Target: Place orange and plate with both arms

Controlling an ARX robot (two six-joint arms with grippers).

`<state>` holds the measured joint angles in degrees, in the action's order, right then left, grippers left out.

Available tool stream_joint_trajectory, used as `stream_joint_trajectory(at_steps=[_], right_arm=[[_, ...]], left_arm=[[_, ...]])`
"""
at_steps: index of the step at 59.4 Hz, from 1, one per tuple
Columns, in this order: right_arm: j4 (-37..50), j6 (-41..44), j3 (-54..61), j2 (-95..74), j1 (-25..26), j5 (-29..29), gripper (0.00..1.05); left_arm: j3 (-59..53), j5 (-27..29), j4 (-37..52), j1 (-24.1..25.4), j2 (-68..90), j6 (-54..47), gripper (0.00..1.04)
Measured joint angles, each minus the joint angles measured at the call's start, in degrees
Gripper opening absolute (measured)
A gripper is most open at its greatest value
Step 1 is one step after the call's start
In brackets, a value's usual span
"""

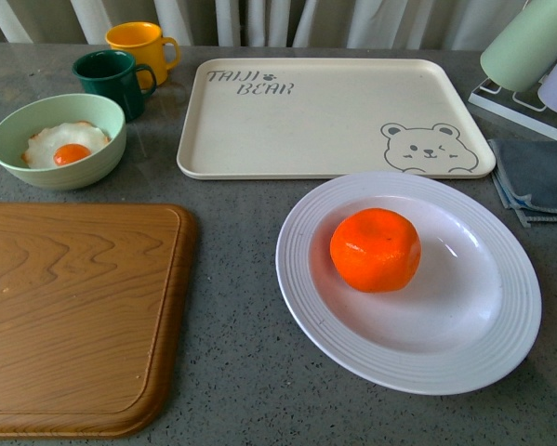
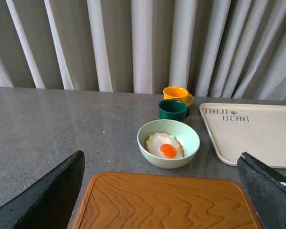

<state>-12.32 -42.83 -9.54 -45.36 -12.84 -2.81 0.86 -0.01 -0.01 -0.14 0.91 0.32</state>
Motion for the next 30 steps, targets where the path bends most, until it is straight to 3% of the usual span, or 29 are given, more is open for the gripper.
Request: stream_joint_trajectory(at_steps=[11,30], right_arm=[[13.9,-4.7,0.1,-15.2,-0.4,2.3,0.96],[29.4,-5.6,-4.2,-34.3,1.9,3.0,0.96]], left_arm=[[0.0,0.0,0.0,0.0,0.0,0.0,0.96],[0.0,0.0,0.0,0.0,0.0,0.0,0.96]])
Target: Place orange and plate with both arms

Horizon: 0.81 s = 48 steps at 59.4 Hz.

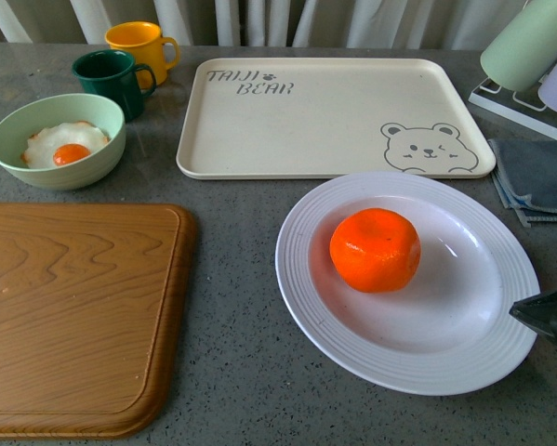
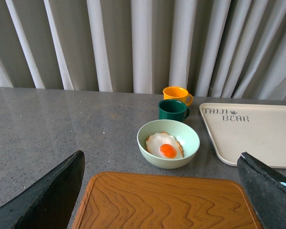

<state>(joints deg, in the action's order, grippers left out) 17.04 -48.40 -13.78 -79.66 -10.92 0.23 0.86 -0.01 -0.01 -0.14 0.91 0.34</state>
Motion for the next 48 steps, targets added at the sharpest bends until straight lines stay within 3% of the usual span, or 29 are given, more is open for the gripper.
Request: stream_joint_trajectory(at_steps=[18,48], right_arm=[[7.1,1.1,-5.0,-12.2,0.0,0.1,0.96],[9.9,3.5,-10.6,-19.5,-2.7,1.7,0.96]], left_arm=[[0.0,0.0,0.0,0.0,0.0,0.0,0.96],[0.0,0.0,0.0,0.0,0.0,0.0,0.96]])
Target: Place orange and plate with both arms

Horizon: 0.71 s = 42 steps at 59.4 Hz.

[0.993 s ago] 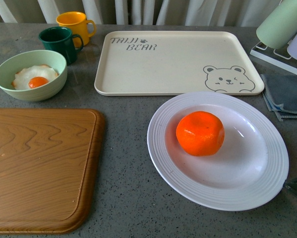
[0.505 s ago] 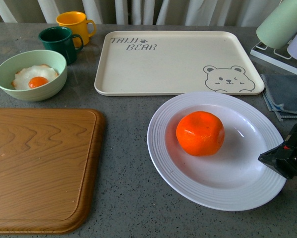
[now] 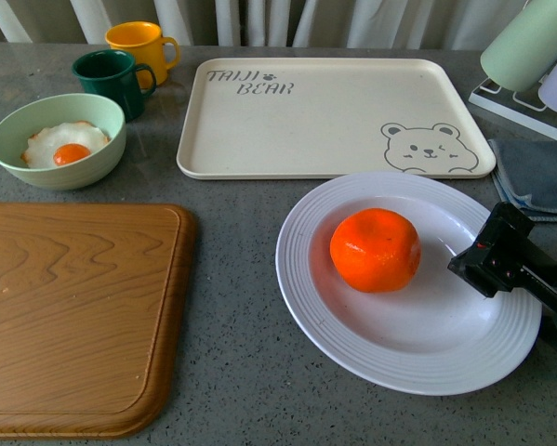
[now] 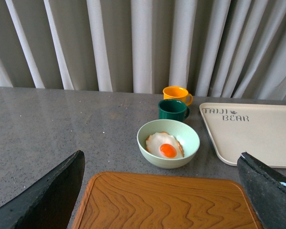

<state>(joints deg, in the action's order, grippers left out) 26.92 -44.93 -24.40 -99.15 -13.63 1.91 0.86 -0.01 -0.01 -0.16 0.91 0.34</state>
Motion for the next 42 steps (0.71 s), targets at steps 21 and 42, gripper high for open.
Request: stream_joint_trajectory(at_steps=[21,42], right_arm=[[0.4,0.6,-2.7,-3.5,-1.2,1.1,0.79],[0.0,-0.6,-2.7,-4.8,-1.2,0.3,0.29]], left_arm=[[0.0,0.0,0.0,0.0,0.0,0.0,0.96],[0.0,0.0,0.0,0.0,0.0,0.0,0.96]])
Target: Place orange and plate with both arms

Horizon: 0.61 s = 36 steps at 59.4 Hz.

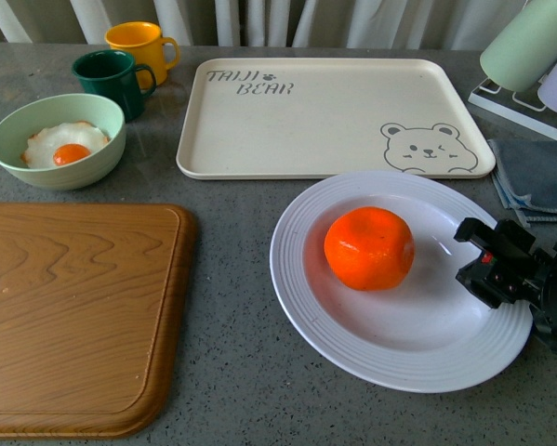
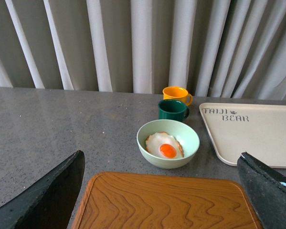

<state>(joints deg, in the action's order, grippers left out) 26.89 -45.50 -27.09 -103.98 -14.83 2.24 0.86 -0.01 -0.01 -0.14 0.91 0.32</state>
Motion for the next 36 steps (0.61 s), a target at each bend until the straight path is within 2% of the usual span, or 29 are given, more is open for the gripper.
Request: stream_joint_trajectory(at_steps=[8,36], right_arm=[[-0.3,-2.8,0.2,0.3,0.0,-1.2,0.20],[-1.7,-5.1,3.1,6.8,1.7,-2.8,0.13]], left_arm=[[0.0,0.0,0.0,0.0,0.0,0.0,0.96],[0.0,0.0,0.0,0.0,0.0,0.0,0.96]])
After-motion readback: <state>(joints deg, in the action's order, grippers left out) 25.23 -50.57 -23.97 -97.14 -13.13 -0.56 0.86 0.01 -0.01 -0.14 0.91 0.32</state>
